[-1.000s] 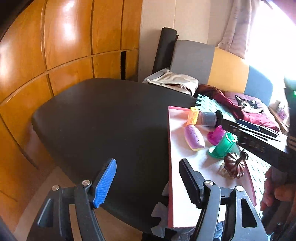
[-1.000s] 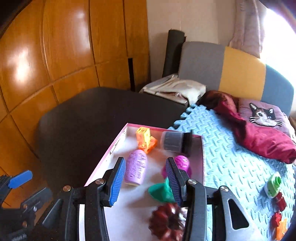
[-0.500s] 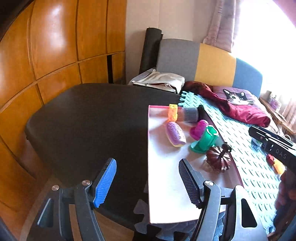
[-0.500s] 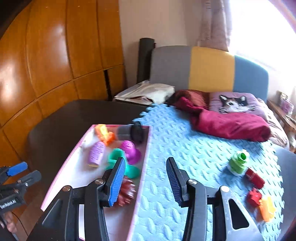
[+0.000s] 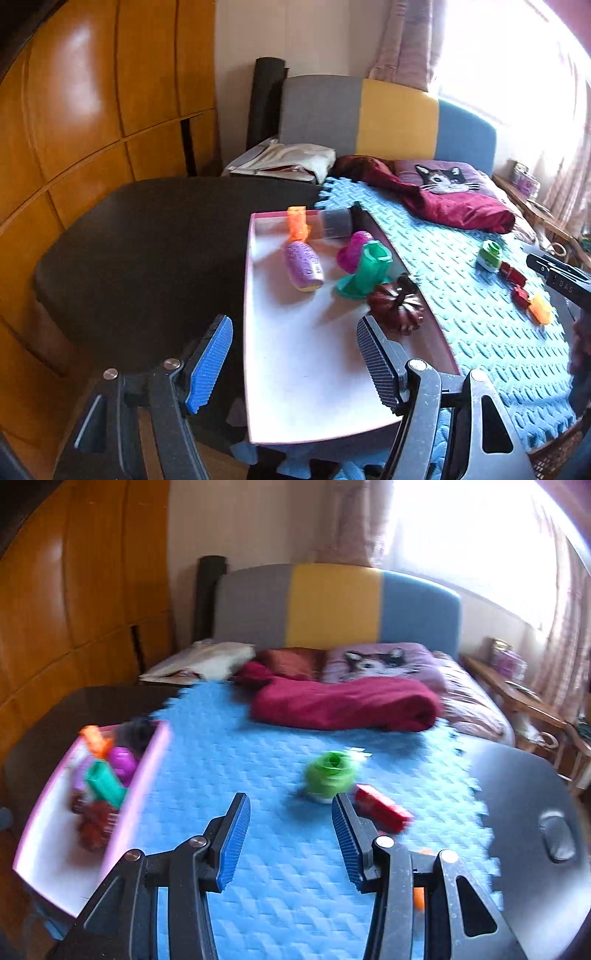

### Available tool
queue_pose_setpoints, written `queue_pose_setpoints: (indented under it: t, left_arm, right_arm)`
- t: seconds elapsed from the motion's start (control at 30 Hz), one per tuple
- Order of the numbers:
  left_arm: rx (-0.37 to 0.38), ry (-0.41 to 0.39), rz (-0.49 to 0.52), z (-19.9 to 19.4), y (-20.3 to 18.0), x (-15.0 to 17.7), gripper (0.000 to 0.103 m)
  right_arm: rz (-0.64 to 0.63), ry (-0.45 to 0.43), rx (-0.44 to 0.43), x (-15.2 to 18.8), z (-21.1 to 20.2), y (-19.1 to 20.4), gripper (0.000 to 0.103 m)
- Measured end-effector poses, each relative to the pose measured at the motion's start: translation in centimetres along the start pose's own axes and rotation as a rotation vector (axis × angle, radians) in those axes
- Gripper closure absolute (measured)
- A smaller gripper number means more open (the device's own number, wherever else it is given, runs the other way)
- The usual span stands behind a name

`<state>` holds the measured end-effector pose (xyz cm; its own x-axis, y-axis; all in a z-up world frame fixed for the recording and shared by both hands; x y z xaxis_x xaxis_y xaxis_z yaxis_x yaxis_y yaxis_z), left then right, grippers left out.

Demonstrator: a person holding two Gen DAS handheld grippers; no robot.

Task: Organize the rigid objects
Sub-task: 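Move the left tool toward the green spool toy while the right tool moves to the orange scoop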

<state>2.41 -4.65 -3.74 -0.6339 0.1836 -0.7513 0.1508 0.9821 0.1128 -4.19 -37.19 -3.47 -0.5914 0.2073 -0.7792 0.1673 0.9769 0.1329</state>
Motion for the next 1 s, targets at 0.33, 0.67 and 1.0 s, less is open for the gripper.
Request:
queue_pose_setpoints:
  t: [0.33, 0.67, 1.0]
  left_arm:
    - [0.099, -0.014, 0.102, -0.6, -5.1, -1.1, 0.032]
    - [0.193, -0.013, 0.213, 0.1, -11.8, -3.0, 0.032]
    - [0.325, -0.016, 0.314, 2.5, -21.6, -5.9, 0.021]
  right_arm:
    - [0.409, 0.019, 0.178, 2.6, -0.4, -12.0, 0.057]
    - [0.521, -0.002, 0.147, 3.0, -0.9, -13.6, 0.057]
    - [0.599, -0.04, 0.111, 3.2, -1.7, -14.5, 0.057]
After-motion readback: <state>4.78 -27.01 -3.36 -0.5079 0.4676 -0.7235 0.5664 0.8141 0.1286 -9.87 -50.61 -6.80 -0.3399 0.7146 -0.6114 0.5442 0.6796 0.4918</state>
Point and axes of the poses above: each gripper's, at about its wrist camera, not at the fingertips, and z roughly the way its jaws point, y to its left, x to its underside, the point moved 3 cm from there along z, roughly the way its jaws point, and after that the axes turned 13 degrees about -x, right-handed, at the moved point
